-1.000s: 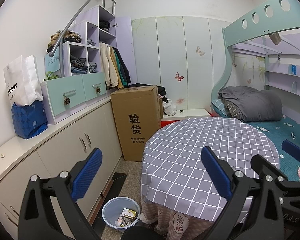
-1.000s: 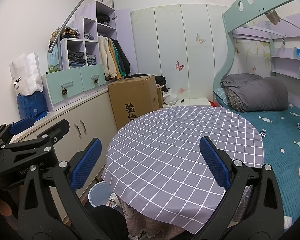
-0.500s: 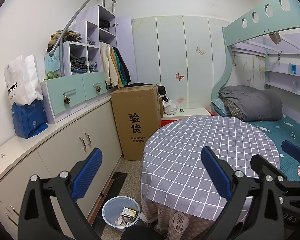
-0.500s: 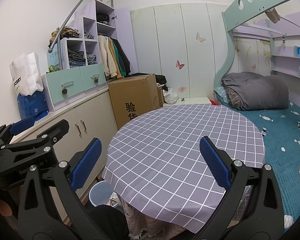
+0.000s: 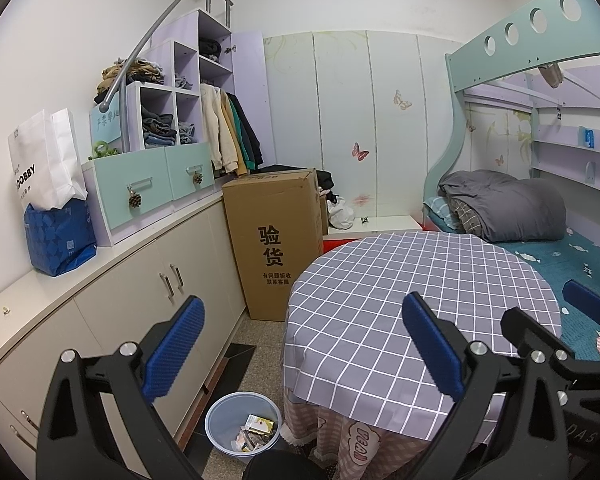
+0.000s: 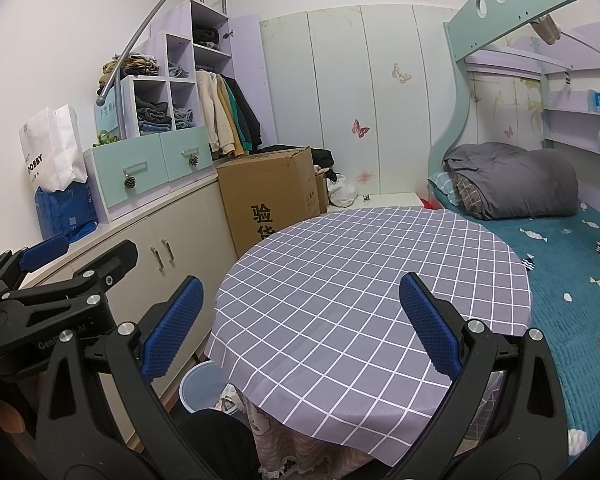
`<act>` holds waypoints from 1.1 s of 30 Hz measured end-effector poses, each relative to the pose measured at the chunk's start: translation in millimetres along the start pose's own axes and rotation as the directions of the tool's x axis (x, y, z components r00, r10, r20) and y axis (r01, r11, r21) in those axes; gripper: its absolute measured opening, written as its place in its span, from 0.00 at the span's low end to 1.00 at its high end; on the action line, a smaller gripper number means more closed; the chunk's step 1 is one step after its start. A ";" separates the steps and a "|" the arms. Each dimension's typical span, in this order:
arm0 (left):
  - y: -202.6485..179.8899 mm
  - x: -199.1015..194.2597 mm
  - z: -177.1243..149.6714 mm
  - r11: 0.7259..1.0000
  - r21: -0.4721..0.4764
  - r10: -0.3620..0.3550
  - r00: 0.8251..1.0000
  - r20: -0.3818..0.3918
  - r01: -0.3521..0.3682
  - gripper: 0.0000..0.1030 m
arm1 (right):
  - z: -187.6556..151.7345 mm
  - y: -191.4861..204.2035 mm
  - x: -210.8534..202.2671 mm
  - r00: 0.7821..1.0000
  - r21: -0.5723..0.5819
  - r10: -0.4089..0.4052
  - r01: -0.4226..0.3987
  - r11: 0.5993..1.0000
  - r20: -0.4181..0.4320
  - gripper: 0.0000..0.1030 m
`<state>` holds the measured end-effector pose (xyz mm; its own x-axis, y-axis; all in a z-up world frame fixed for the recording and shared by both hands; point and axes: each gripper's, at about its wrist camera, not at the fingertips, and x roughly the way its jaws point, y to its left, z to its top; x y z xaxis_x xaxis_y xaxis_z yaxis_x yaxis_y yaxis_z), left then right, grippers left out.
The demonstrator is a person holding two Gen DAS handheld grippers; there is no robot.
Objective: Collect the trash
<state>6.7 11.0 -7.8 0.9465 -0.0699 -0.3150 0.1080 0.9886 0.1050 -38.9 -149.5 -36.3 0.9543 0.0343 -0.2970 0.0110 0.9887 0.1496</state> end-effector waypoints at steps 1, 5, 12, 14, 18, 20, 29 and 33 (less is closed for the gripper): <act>1.8 -0.3 -2.0 1.000 0.000 0.001 1.000 -0.001 -0.001 0.94 | 0.3 -0.7 1.3 1.000 0.000 0.000 0.000 1.000 -0.001 0.93; 9.1 2.3 -6.4 1.000 -0.004 0.003 1.000 -0.006 -0.003 0.94 | -0.5 6.3 5.8 1.000 -0.004 -0.002 0.002 1.000 -0.011 0.93; 18.4 14.6 -8.5 1.000 -0.002 0.006 1.000 -0.021 -0.006 0.94 | 2.5 9.7 21.4 0.999 -0.013 -0.008 0.007 1.000 -0.033 0.93; 19.1 17.8 -7.9 1.000 -0.003 0.004 1.000 -0.026 -0.004 0.94 | 2.5 10.3 26.5 0.999 -0.009 -0.007 0.007 1.000 -0.042 0.93; 22.2 26.7 -6.8 1.000 -0.006 0.000 0.999 -0.039 0.000 0.94 | 5.7 9.0 35.1 0.999 -0.006 -0.005 0.005 1.000 -0.054 0.93; 22.5 30.3 -6.2 1.000 -0.005 0.004 0.999 -0.041 -0.004 0.94 | 6.7 8.1 39.2 0.998 -0.005 -0.003 0.002 1.000 -0.057 0.93; 15.3 50.3 -0.3 1.000 -0.003 -0.007 0.999 -0.049 0.007 0.94 | 10.6 -4.2 62.8 0.997 0.016 -0.006 0.007 1.000 -0.082 0.93; 9.2 65.2 1.5 1.000 0.001 -0.007 0.998 -0.068 0.007 0.94 | 9.9 -10.5 74.0 0.995 0.022 -0.011 0.013 1.000 -0.097 0.93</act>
<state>69.9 15.3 -25.9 0.9230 -0.0680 -0.3787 0.1151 0.9880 0.1031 34.5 -158.7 -50.5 0.9207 0.0375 -0.3885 0.0302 0.9856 0.1667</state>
